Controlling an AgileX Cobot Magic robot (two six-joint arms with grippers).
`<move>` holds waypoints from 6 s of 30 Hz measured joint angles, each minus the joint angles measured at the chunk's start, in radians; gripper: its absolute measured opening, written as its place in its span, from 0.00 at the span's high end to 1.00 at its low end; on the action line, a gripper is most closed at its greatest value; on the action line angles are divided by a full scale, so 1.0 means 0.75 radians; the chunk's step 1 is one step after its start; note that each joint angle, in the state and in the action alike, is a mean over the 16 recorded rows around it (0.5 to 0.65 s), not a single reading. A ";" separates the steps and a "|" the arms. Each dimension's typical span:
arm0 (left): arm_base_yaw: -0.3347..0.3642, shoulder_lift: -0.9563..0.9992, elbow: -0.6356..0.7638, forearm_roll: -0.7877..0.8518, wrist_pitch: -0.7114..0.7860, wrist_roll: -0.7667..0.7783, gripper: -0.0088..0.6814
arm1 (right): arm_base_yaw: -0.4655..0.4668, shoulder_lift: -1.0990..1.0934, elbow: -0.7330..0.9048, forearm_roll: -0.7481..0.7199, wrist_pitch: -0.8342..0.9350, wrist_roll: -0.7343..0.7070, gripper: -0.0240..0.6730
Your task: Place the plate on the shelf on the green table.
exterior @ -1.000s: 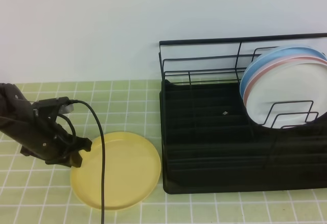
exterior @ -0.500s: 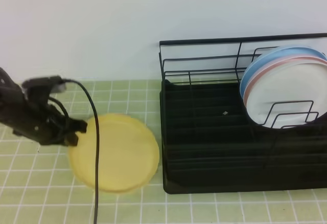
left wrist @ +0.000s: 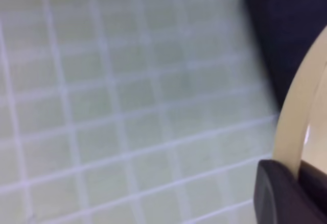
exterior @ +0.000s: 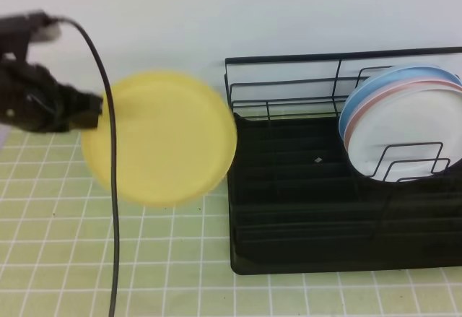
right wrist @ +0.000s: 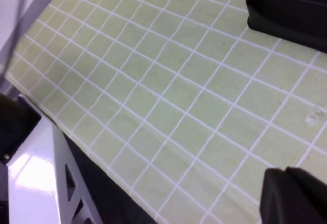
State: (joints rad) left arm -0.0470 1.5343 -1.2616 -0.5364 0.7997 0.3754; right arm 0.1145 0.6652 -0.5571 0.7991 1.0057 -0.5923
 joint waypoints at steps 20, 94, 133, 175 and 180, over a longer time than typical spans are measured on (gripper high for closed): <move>-0.358 -0.143 -0.026 -0.197 0.038 0.023 0.99 | 0.000 0.255 0.000 0.643 -0.458 -0.224 0.97; -0.466 -0.170 -0.037 -0.883 0.322 0.315 0.48 | 0.003 0.422 -0.035 0.854 -0.915 -1.195 0.86; -0.466 -0.830 0.711 0.331 -0.555 -0.396 0.99 | 0.002 0.498 -0.244 0.746 -1.228 -1.870 0.86; -0.465 -0.845 0.775 0.343 -0.587 -0.424 0.99 | 0.004 0.710 -0.651 -0.514 -0.817 -1.492 0.86; -0.465 -0.845 0.776 0.343 -0.597 -0.417 0.99 | 0.004 0.741 -0.651 -0.484 -0.800 -1.550 0.86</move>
State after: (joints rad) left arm -0.3959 0.9002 -0.6793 -0.2788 0.3518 0.0626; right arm 0.1176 1.2210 -1.0453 0.4358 0.4060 -1.7545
